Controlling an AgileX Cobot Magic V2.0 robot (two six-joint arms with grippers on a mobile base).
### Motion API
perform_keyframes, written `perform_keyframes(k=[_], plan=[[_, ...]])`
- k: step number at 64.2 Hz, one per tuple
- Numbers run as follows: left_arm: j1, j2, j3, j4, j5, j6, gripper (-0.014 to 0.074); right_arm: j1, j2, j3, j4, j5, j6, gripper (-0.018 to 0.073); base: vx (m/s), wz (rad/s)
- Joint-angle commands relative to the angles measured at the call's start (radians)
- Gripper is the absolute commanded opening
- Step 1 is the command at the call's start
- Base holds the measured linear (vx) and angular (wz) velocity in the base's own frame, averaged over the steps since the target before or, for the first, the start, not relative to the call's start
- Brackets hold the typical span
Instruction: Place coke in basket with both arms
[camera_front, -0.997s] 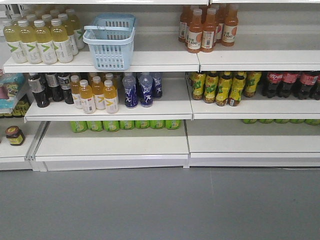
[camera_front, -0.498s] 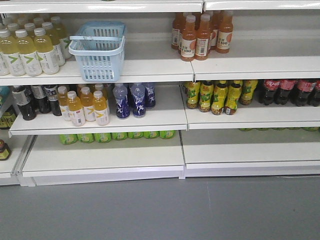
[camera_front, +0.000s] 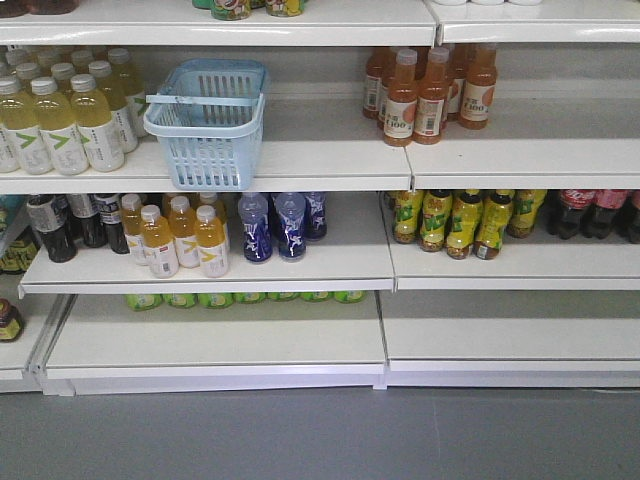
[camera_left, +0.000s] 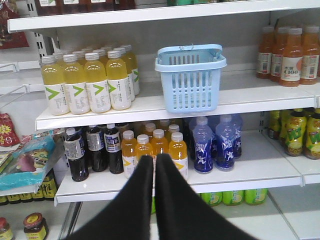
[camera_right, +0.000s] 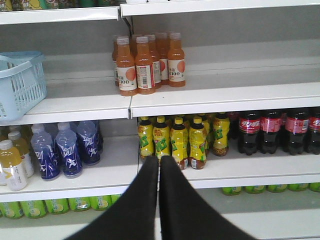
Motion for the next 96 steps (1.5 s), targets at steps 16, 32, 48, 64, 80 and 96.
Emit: perform_keyframes(k=[16,32,48,64,80,96], plan=[[0.002,-0.02,-0.001,-0.008,-0.078,-0.017,-0.0008,-0.005,-0.018,0.011,-0.008,-0.079,-0.004,-0.0009,0.18,0.11],[0.002,-0.02,-0.001,-0.008,-0.078,-0.017,-0.0008,-0.005,-0.018,0.011,-0.008,-0.079,-0.004,-0.0009,0.17,0.0],[0.002,-0.02,-0.001,-0.008,-0.078,-0.017,-0.0008,-0.005,-0.018,0.011,-0.008,-0.079,-0.004,-0.0009,0.16,-0.05],[0.002,-0.02,-0.001,-0.008,-0.078,-0.017,-0.0008,-0.005,-0.018,0.011,-0.008,-0.079,-0.004,-0.0009,0.13,-0.02],[0.002,-0.02,-0.001,-0.008,-0.078,-0.017,-0.0008,-0.005,-0.018,0.011,-0.008,-0.079,-0.004,-0.0009,0.09,-0.01],[0.002,-0.02,-0.001,-0.008,-0.078,-0.017,-0.0008,-0.005,-0.018,0.011,-0.008,-0.079,-0.004,-0.0009,0.07,0.0]])
